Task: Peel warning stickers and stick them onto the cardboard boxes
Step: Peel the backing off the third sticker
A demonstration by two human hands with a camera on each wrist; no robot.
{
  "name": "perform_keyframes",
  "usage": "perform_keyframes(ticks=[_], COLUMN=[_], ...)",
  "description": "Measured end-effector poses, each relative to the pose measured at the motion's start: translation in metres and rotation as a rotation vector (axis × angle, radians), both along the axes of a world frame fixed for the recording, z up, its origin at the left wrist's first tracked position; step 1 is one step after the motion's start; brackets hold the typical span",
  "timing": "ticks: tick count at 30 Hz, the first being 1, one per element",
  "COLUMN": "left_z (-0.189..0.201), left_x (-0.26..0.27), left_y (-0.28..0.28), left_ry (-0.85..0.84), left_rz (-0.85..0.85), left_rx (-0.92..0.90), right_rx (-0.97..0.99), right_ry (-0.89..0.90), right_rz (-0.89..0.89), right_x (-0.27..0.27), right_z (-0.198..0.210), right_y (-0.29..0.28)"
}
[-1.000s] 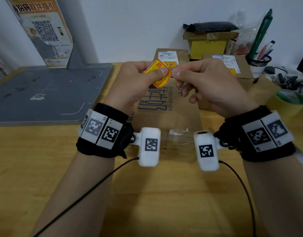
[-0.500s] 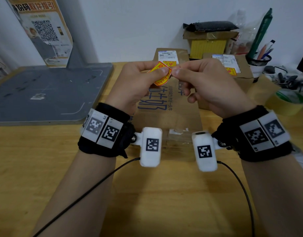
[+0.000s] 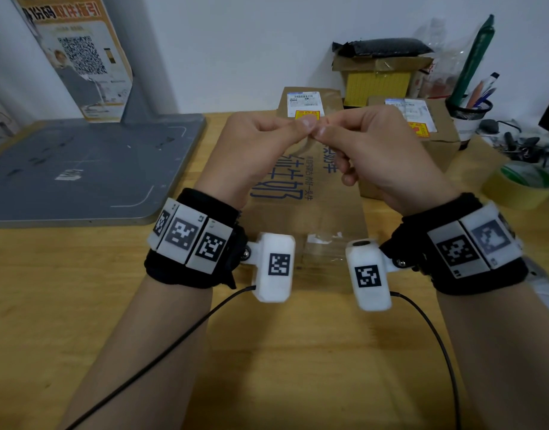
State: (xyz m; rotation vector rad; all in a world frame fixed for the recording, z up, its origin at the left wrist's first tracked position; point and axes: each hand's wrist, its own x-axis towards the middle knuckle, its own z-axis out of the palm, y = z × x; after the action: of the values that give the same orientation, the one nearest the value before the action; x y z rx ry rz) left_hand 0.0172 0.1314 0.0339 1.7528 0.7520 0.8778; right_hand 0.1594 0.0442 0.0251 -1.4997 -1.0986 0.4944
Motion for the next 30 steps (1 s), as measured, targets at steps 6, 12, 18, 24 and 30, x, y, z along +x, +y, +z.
perform_keyframes(ticks=[6, 12, 18, 24, 30], left_z=[-0.001, -0.002, -0.001, 0.0, -0.003], left_x=[0.0, 0.002, -0.001, 0.0, 0.005], left_y=[0.001, 0.002, 0.008, 0.004, -0.001], left_ry=[0.001, 0.0, -0.02, -0.062, -0.099], left_rz=[-0.015, 0.034, 0.128, 0.083, 0.022], left_rx=[0.023, 0.017, -0.009, 0.029, 0.043], right_rx=[-0.006, -0.007, -0.01, 0.035, 0.038], right_ry=[-0.014, -0.014, 0.026, 0.017, -0.004], right_rz=[0.003, 0.001, -0.066, -0.018, -0.021], right_x=[-0.002, -0.003, 0.0, -0.005, -0.004], right_z=[0.0, 0.0, 0.0, 0.002, 0.002], right_y=[0.0, 0.001, 0.003, -0.002, -0.003])
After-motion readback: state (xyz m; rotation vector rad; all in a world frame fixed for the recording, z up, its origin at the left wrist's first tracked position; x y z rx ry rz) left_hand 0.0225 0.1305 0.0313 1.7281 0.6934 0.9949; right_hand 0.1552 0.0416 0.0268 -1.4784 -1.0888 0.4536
